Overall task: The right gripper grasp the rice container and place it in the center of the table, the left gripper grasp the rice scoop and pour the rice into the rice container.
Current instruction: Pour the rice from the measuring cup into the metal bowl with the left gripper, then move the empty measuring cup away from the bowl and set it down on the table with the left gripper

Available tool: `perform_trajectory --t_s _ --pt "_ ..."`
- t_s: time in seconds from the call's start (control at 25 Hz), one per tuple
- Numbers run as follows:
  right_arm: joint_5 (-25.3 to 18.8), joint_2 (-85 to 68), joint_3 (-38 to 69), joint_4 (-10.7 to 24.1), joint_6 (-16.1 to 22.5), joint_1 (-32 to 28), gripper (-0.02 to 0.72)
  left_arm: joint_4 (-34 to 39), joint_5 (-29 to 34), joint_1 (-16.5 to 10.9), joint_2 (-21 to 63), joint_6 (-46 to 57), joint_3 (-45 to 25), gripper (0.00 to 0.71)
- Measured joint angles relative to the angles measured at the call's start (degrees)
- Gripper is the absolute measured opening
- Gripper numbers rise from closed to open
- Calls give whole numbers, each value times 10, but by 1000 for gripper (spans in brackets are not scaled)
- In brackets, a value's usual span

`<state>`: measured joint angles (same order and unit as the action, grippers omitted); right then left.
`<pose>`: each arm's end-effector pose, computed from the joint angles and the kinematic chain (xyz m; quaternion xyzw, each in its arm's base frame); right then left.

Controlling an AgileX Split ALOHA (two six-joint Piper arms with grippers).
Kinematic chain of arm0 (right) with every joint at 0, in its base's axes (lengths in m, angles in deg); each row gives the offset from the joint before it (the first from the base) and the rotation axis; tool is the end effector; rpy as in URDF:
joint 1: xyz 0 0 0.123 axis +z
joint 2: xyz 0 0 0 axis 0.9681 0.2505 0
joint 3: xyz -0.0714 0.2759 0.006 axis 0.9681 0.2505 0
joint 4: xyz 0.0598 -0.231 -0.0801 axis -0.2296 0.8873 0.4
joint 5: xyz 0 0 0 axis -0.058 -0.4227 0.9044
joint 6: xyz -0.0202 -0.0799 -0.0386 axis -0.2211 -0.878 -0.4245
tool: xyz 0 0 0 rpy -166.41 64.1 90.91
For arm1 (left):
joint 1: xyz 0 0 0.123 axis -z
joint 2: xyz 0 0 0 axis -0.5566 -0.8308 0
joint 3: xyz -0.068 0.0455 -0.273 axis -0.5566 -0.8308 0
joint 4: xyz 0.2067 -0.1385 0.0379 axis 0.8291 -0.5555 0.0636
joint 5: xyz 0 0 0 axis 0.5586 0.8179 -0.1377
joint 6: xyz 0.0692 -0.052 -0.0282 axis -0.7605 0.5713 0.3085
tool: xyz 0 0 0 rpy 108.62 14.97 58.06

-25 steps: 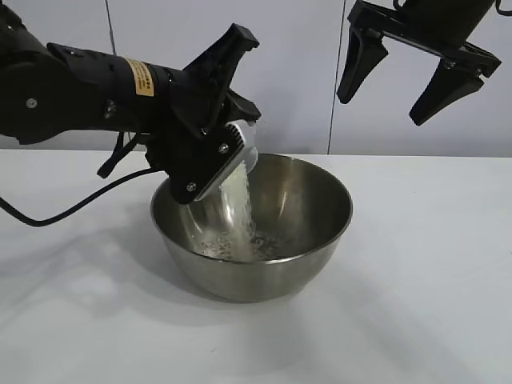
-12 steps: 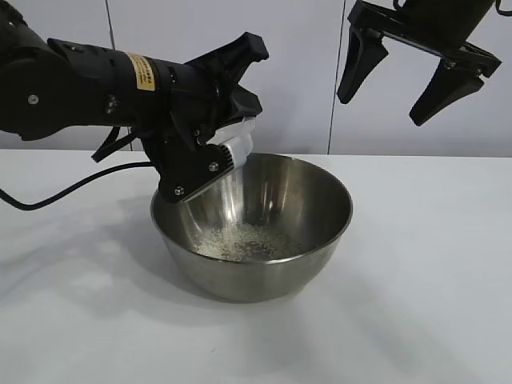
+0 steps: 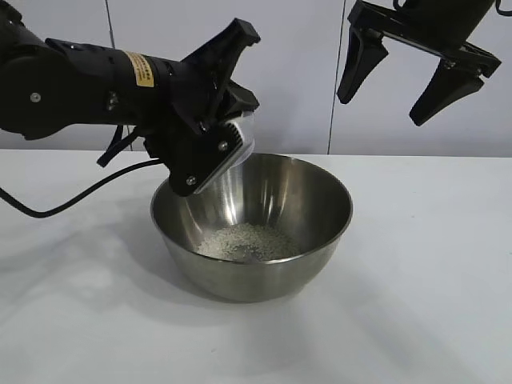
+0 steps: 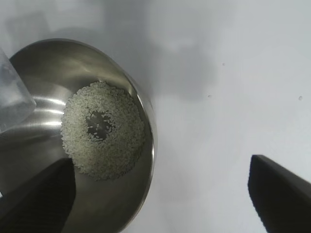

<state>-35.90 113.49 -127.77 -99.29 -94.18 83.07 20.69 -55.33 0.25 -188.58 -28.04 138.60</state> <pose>0.3930 0.0782 0.2811 -0.0807 0.9717 0.1527 0.1609 0.3239 -0.2325 0.1934 0.7738 0.1302 0.3916 0.4806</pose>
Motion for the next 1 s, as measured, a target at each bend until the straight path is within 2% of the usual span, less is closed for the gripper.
perform_trajectory --t_s 0.28,0.44,0.72,0.84,1.0 --pt "-1 0 0 0 0 0 661 -116 -103 0 0 310 0 9" --pt "0 0 0 0 -1 0 661 -185 -120 7 0 475 -3 9" --pt "5 0 0 0 -1 0 661 -307 -177 11 59 803 -79 9" --pt "7 0 0 0 -1 0 661 -352 -189 0 109 914 -116 9" --pt "11 0 0 0 -1 0 661 -371 -197 -44 158 964 -170 9"
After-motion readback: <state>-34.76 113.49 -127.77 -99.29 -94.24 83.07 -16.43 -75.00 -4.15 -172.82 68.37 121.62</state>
